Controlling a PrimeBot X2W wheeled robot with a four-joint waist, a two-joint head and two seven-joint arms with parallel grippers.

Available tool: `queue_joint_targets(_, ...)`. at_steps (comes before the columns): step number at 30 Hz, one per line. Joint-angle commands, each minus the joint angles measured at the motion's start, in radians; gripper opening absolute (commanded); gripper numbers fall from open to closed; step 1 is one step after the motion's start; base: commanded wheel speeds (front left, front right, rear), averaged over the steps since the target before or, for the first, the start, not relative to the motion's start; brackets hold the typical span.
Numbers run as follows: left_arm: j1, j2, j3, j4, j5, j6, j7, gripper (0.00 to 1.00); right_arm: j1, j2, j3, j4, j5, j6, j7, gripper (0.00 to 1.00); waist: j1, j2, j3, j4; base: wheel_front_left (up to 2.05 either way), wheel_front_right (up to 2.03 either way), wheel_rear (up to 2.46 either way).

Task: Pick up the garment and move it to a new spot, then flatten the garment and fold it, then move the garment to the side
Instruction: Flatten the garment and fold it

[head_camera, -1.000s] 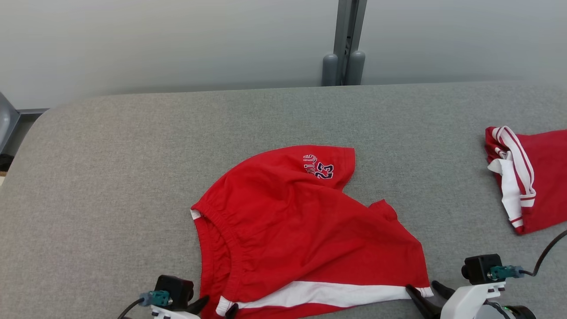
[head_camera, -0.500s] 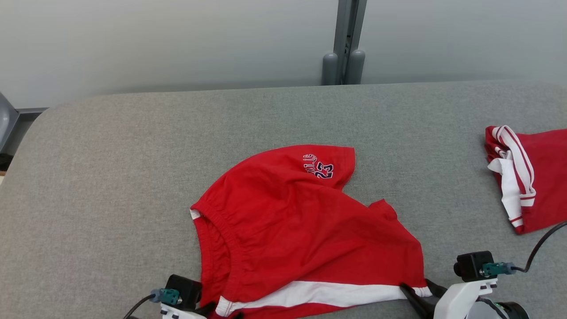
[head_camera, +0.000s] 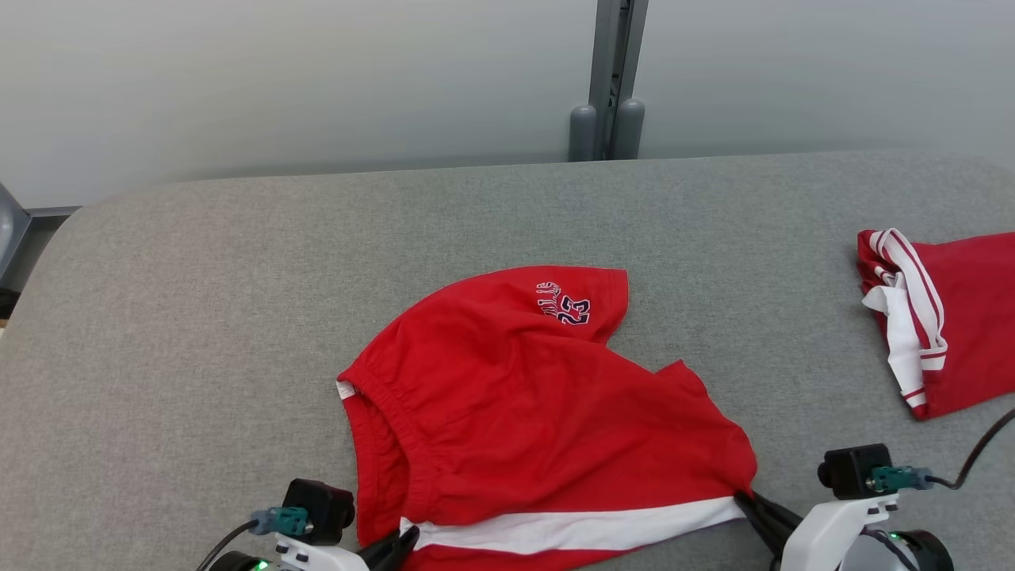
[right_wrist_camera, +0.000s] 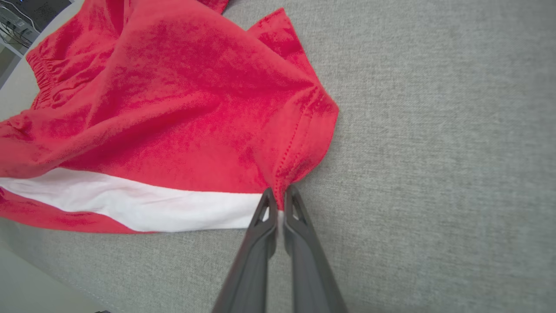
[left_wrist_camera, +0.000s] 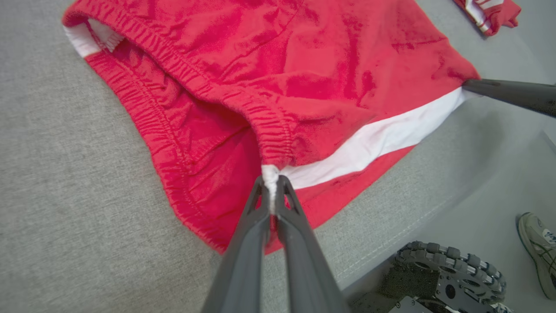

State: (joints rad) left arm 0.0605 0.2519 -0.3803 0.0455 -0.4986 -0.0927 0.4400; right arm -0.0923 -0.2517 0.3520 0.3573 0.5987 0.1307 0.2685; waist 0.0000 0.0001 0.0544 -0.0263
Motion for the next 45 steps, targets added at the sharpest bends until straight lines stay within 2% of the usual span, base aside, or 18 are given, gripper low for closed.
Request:
queue_joint_targets(1, 0.014, 0.011, 0.014, -0.023, -0.014, 0.000, -0.007, 0.00, 0.002, -0.011, -0.014, -0.011, -0.011, 0.000, -0.017, 0.00, 0.0000, -0.0001, -0.004, 0.001, 0.00, 0.00, 0.00)
queue_joint_targets(9, 0.018, 0.026, 0.033, -0.104, -0.040, -0.002, -0.017, 0.00, 0.006, -0.013, -0.046, -0.057, -0.024, 0.000, -0.039, 0.00, 0.0000, -0.0001, -0.015, 0.008, 0.00, 0.00, 0.00)
queue_joint_targets(13, -0.037, 0.039, 0.046, -0.145, -0.065, -0.014, -0.026, 0.00, -0.029, -0.012, -0.063, -0.105, -0.024, 0.000, -0.058, 0.00, 0.0000, -0.0001, -0.011, 0.007, 0.00, 0.00, 0.00)
queue_joint_targets(21, -0.282, 0.102, 0.099, -0.124, -0.120, -0.031, -0.015, 0.00, -0.202, -0.044, -0.085, -0.145, 0.003, 0.000, -0.048, 0.00, 0.0000, -0.0001, 0.062, -0.005, 0.00, 0.00, 0.00)
queue_joint_targets(27, -0.563, 0.136, 0.095, 0.008, -0.158, -0.037, 0.020, 0.00, -0.434, -0.060, -0.046, -0.093, 0.073, 0.000, -0.017, 0.00, 0.0000, -0.0001, 0.168, -0.023, 0.00, 0.00, 0.00)
queue_joint_targets(31, -0.781, 0.165, 0.064, 0.122, -0.145, -0.037, 0.039, 0.00, -0.632, -0.070, 0.004, -0.032, 0.135, 0.000, -0.014, 0.00, 0.0000, -0.0001, 0.258, -0.035, 0.00, 0.00, 0.00)
queue_joint_targets(38, -1.143, 0.187, 0.037, 0.324, -0.107, -0.037, 0.022, 0.00, -0.989, -0.053, 0.060, 0.129, 0.209, 0.000, -0.097, 0.00, 0.0000, -0.0001, 0.405, -0.052, 0.00, 0.00, 0.00)
queue_joint_targets(43, -1.370, 0.183, 0.016, 0.452, -0.071, -0.037, 0.006, 0.00, -1.227, -0.057, 0.102, 0.259, 0.172, -0.001, -0.183, 0.00, 0.0000, -0.0001, 0.488, -0.057, 0.00, 0.00, 0.00)
queue_joint_targets(45, -1.484, 0.175, 0.000, 0.520, -0.055, -0.036, -0.013, 0.00, -1.356, -0.061, 0.098, 0.327, 0.160, -0.001, -0.269, 0.00, 0.0000, -0.0001, 0.523, -0.051, 0.00, 0.00, 0.00)
